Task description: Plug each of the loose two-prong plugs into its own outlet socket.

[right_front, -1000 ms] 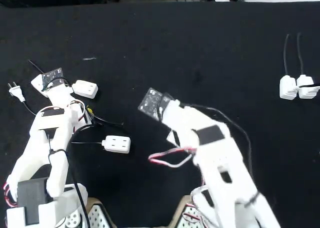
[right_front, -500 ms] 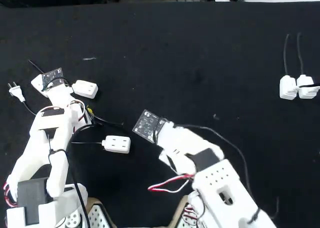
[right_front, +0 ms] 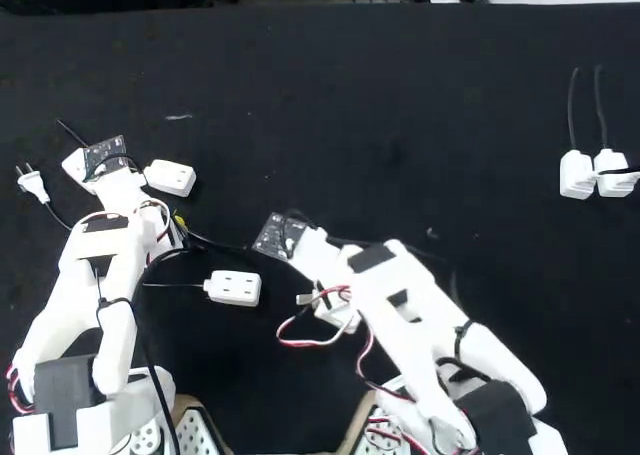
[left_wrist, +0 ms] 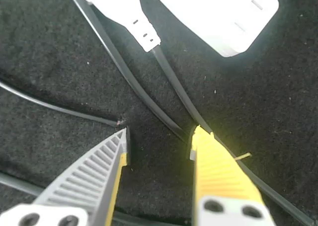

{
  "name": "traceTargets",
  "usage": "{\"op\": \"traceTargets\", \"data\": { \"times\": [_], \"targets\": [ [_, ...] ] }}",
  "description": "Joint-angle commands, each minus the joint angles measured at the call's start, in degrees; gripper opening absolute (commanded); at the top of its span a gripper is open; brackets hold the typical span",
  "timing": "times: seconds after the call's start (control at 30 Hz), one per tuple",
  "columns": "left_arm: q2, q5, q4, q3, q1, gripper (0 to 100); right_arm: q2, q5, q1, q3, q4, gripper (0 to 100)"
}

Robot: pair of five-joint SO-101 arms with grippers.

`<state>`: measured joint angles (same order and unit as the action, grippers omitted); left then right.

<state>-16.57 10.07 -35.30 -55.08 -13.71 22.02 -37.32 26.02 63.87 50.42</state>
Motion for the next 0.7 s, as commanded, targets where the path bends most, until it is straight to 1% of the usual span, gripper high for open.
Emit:
{"op": "traceTargets", "data": {
  "times": [0.0,0.07,0.17,0.2,0.37,0.5,0.57,0.63,0.67],
  "targets": [
    [-2.02,0.35,0.09,0.31,-0.57,21,-0.75,-3.16,-0.88,-2.33,-0.35,9.8],
    [-2.11,0.35,0.09,0.31,-0.57,21,-0.75,-3.25,-0.88,-2.33,-0.44,9.2],
    [-2.11,0.35,0.09,0.31,-0.57,21,0.13,-3.25,-0.88,-2.77,-0.70,0.5],
    [-2.11,0.35,0.09,0.31,-0.57,21,0.84,-3.16,-0.88,-2.77,-0.70,1.7],
    [-2.11,0.35,0.09,0.31,-0.57,21,9.63,-2.73,-0.62,-2.24,-0.44,1.1],
    [-2.11,0.35,0.09,0.31,-0.57,21,17.63,1.32,-0.53,0.31,0.00,1.1],
    [-2.11,0.35,0.09,0.31,-0.57,21,19.03,0.26,-1.14,1.01,2.64,1.2],
    [-2.02,0.35,0.09,0.31,-0.57,21,19.03,-1.58,-3.78,1.19,6.42,1.2],
    [-2.02,0.35,0.09,0.31,-0.57,21,19.03,-2.46,-6.24,1.01,7.56,1.2]
  ]
}}
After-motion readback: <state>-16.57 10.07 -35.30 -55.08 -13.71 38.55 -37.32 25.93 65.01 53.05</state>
